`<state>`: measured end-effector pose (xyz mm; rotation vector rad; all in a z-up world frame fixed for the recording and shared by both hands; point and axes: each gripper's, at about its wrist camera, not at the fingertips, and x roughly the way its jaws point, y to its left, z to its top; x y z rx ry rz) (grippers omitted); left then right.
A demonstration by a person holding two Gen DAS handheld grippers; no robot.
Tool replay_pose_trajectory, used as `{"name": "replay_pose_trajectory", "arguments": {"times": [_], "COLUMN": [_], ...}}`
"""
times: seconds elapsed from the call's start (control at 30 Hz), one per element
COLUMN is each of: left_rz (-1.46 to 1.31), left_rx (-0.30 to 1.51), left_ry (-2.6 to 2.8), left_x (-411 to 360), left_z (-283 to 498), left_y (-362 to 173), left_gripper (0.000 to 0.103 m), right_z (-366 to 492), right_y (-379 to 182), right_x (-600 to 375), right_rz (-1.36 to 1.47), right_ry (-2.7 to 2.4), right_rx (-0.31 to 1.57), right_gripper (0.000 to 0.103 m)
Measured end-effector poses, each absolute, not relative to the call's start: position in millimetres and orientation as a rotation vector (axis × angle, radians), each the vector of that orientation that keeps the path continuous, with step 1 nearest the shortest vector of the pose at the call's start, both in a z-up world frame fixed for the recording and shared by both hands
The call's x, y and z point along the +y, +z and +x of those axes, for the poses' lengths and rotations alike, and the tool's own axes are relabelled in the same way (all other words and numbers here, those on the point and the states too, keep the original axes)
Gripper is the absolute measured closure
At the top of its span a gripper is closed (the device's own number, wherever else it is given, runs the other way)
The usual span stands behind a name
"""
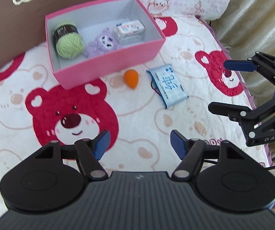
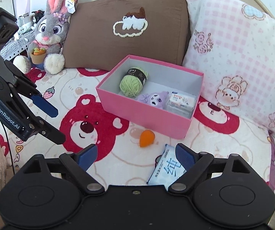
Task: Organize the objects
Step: 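Move the left tool down toward the blue-and-white wet-wipe pack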
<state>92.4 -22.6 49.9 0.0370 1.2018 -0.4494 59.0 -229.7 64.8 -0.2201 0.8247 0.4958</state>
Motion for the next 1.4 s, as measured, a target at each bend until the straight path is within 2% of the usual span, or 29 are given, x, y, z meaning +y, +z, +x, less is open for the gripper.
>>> {"name": "replay_pose_trajectory", "arguments": {"times": [0.13, 0.4, 0.73, 0.97, 1.4], "left_rz": [0.055, 0.028, 0.048, 0.007, -0.037], "left_rx": [1.22, 1.249, 1.158, 1.144, 1.14], "left_ry": [-0.433, -0.49, -0.532, -0.59, -0.608], "left_x": [-29.8, -41.4, -59.9, -87.9, -139.2], "left_z": [89.0, 88.9, 99.4, 113.5, 164.3], "left_y": [37.8, 14.5, -7.1, -38.7, -106.9], "left_gripper": [0.026, 0.026, 0.021, 0.021, 0.026], "right_z": [52.4, 36.2, 27.9, 30.6, 59.8], "right_y": [58.1, 43.6, 5.2, -36.4, -102.8], "right_x": [-230.1, -228.4, -246.4, -251.6, -266.3], "right_rz": [-0.223, -0.257, -0.197, -0.254, -0.161], "right_ry": [0.5, 0.507, 0.452, 0.39, 0.303], "right_rx": [0.835, 0.831, 0.77, 0.721, 0.783], "right_gripper": [0.011, 0.011, 0.011, 0.011, 0.011]}}
